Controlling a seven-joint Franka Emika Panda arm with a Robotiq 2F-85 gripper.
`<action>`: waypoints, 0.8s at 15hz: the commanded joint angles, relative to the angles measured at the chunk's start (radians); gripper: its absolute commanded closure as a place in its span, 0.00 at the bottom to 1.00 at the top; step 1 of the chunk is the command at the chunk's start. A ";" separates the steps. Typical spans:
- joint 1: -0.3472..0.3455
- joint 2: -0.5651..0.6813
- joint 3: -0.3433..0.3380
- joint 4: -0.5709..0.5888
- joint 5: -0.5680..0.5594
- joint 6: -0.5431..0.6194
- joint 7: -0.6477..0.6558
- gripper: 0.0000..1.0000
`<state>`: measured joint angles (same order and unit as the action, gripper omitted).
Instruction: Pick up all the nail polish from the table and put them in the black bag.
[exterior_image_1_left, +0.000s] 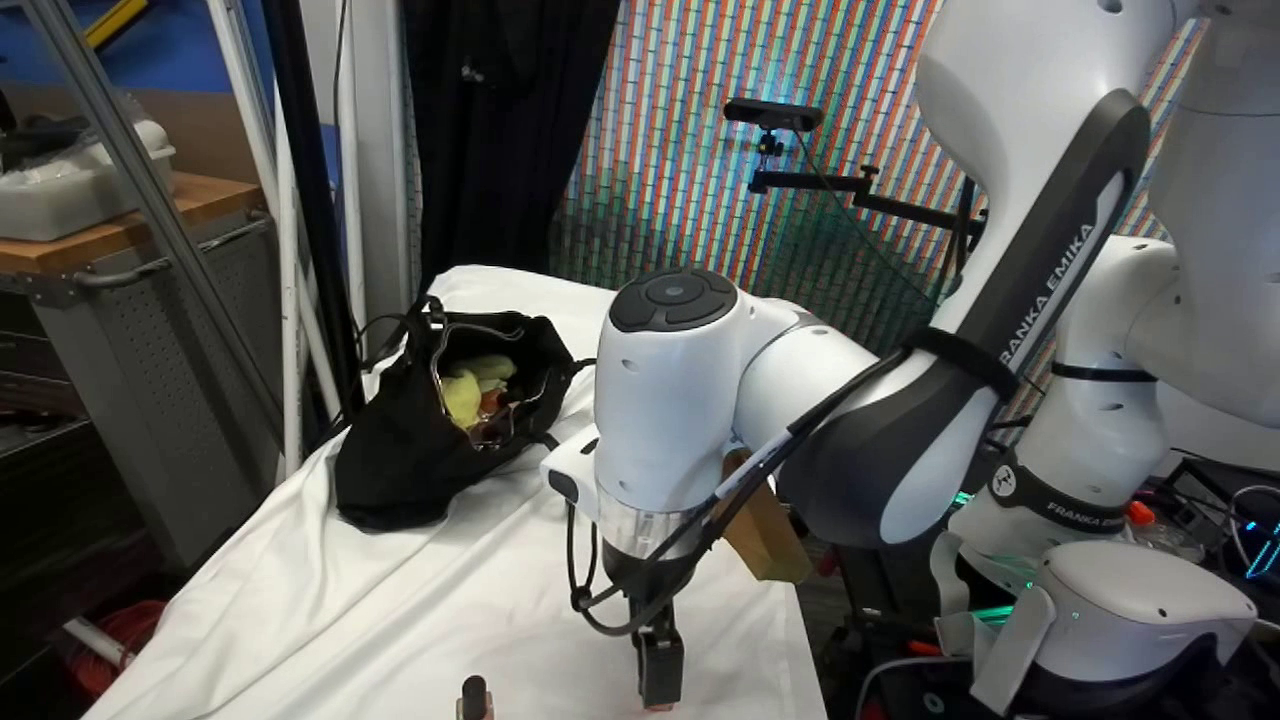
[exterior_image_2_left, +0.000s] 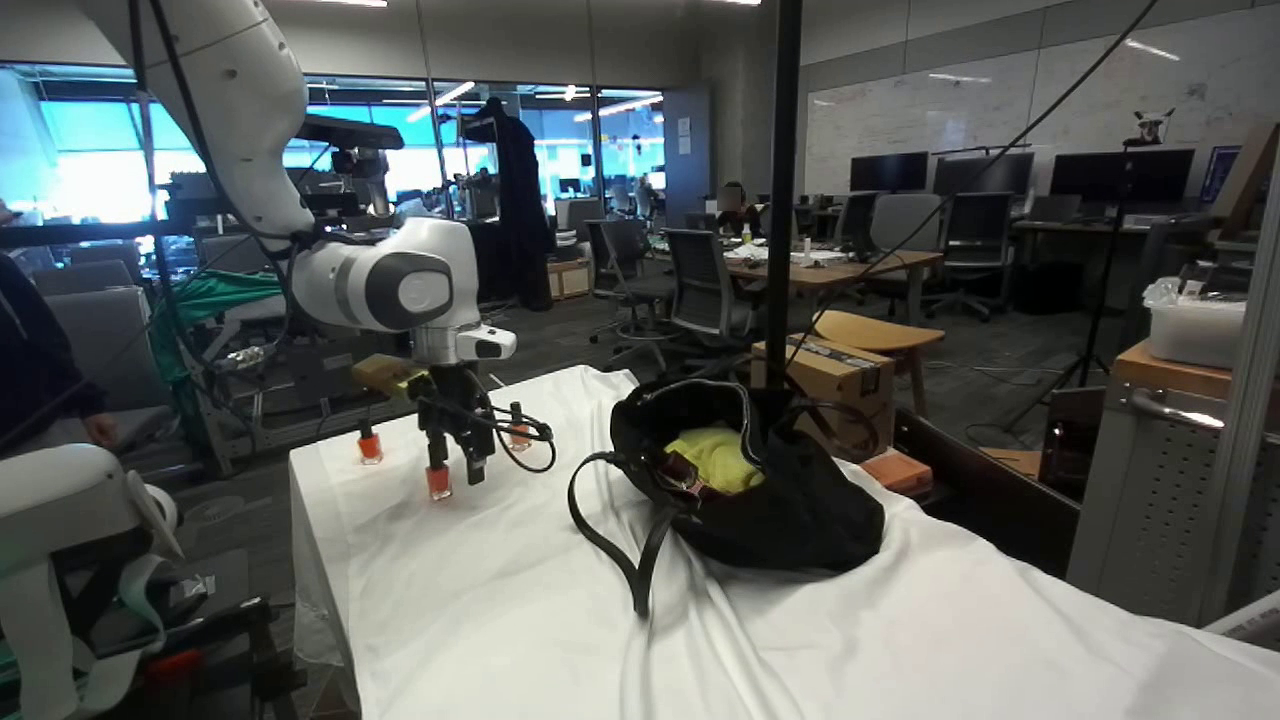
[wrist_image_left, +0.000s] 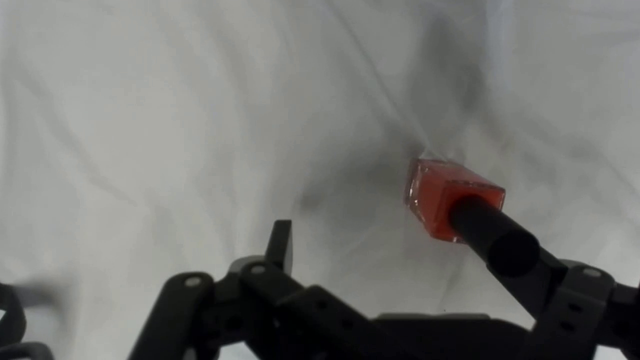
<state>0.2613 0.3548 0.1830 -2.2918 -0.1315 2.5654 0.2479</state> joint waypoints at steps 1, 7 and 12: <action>0.004 0.024 0.004 0.006 0.036 0.042 -0.036 0.00; 0.007 0.022 0.005 -0.001 0.040 0.046 -0.033 0.00; 0.012 0.008 0.001 -0.010 0.038 0.043 -0.023 0.00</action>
<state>0.2656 0.3679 0.1870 -2.2925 -0.1223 2.5887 0.2414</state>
